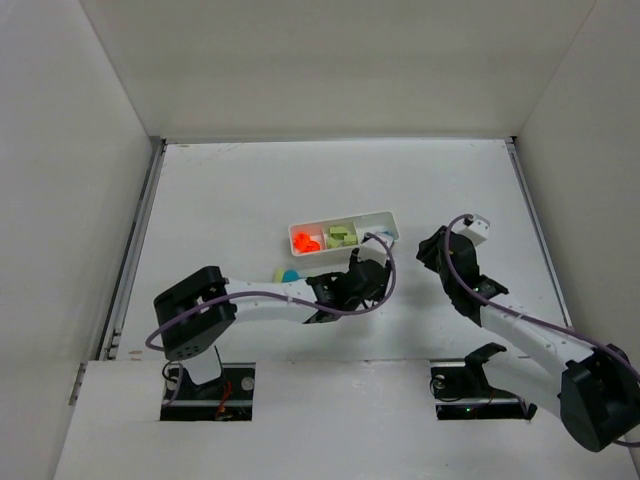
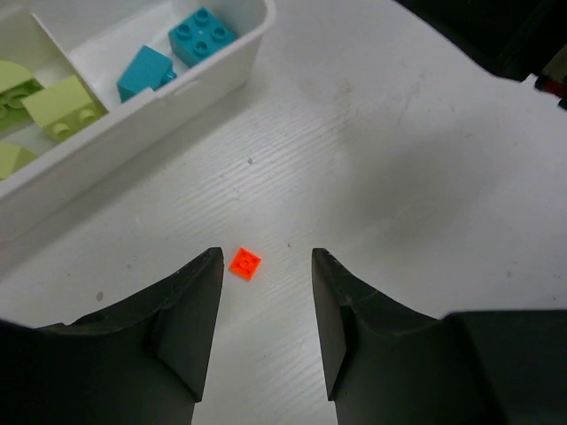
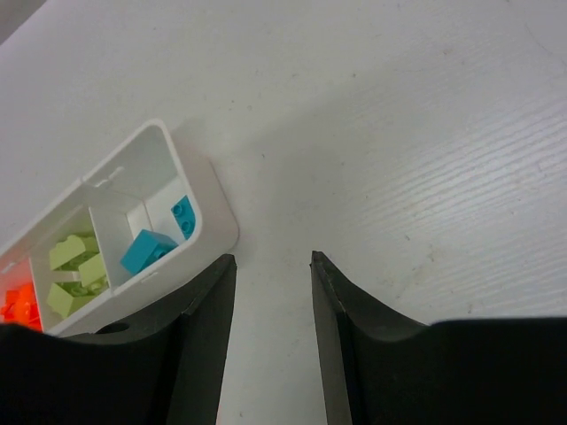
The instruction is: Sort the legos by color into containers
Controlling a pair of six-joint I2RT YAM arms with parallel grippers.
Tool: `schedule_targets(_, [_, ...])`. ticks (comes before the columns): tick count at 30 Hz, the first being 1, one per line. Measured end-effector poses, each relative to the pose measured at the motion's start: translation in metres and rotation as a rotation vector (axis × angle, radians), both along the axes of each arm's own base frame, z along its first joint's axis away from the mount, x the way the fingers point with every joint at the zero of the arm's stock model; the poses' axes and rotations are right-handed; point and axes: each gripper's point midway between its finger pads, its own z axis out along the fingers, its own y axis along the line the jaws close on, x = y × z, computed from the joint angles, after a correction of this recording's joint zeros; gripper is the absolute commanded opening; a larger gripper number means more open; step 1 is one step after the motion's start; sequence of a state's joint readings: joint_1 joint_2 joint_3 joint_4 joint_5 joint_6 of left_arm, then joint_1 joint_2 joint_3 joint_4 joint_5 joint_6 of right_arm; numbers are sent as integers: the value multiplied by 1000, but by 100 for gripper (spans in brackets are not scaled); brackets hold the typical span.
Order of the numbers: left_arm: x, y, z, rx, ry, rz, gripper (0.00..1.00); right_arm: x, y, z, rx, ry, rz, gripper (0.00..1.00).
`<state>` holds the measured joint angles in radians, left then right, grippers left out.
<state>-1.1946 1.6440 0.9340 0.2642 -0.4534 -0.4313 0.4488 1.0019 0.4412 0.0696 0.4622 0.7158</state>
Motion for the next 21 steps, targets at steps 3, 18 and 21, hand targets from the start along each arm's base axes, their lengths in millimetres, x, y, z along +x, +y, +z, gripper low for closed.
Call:
schedule_targets(3, [-8,-8,-19,65,43,-31,40,-3,-4,-3,18,1,-13,46])
schedule_targets(18, [-11,0,-67,214,124,15,39,-9,4,-12,75,12,27,46])
schedule_targets(21, [-8,3,-71,236,121,11,39,-8,5,-9,82,-2,29,46])
